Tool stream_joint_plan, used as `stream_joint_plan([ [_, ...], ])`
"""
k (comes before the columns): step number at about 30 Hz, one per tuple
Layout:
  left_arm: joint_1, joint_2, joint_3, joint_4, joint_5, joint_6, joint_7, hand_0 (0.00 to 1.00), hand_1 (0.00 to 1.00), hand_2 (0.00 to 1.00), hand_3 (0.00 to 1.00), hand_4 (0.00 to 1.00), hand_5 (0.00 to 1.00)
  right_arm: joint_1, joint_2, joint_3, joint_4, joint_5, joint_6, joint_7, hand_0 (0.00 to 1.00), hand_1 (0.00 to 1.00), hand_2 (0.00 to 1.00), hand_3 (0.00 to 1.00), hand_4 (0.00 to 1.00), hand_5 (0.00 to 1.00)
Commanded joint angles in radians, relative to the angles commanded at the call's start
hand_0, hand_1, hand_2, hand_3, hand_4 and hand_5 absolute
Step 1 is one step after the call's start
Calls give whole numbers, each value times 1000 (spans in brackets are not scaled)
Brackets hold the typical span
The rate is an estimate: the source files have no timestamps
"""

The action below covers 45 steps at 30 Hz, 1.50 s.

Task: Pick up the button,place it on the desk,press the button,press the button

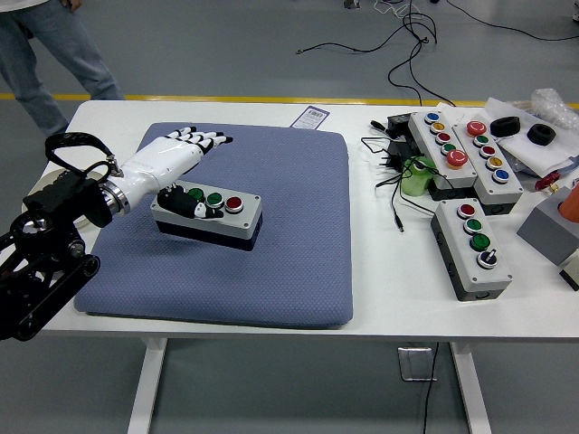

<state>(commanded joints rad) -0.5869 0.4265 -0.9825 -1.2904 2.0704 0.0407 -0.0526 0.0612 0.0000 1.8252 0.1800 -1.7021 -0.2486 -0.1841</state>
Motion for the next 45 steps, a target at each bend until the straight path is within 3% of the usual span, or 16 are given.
stream_joint_plan([
  [5, 67, 31, -78, -196, 41, 63, 166, 733, 811, 882, 995, 917, 623, -2, 0, 13, 0, -10, 0, 0, 526, 650, 697, 617, 312, 140],
  [6, 80, 36, -81, -232, 31, 68, 201, 9, 22, 99, 698, 741, 998, -3, 0, 14, 0, -11, 0, 0, 526, 650, 698, 617, 312, 140],
  [9, 106, 50, -72, -307, -5, 62, 301, 9, 22, 99, 698, 741, 998, -4, 0, 17, 0, -13, 0, 0, 526, 650, 698, 617, 312, 140],
  [11, 122, 60, -59, -345, -45, 30, 362, 9, 22, 99, 698, 741, 998, -5, 0, 18, 0, -13, 0, -1, 526, 650, 698, 617, 312, 140],
  [12, 128, 63, -54, -362, -69, 6, 391, 2, 2, 2, 631, 624, 998, -5, 0, 17, 0, -13, 0, -1, 527, 650, 697, 617, 312, 141],
  [17, 144, 73, -22, -416, -150, -101, 526, 2, 2, 2, 631, 624, 998, -4, 0, 15, 0, -10, 0, -2, 527, 650, 697, 617, 312, 141],
  [18, 145, 74, -16, -417, -161, -109, 536, 2, 2, 2, 674, 603, 998, -4, 0, 15, 0, -9, 0, -2, 527, 650, 698, 617, 311, 140],
  [24, 142, 71, 16, -395, -205, -123, 551, 2, 2, 2, 693, 589, 998, -2, 0, 12, 0, -5, -1, -2, 527, 650, 697, 617, 312, 141],
  [34, 110, 51, 85, -334, -237, -85, 544, 2, 2, 2, 702, 584, 998, 3, 0, 9, 0, -5, 0, -2, 529, 650, 697, 617, 312, 142],
  [45, 80, 24, 140, -265, -253, -77, 529, 2, 2, 2, 708, 584, 998, 4, 0, 3, 0, -1, 0, -2, 527, 650, 698, 617, 313, 141],
])
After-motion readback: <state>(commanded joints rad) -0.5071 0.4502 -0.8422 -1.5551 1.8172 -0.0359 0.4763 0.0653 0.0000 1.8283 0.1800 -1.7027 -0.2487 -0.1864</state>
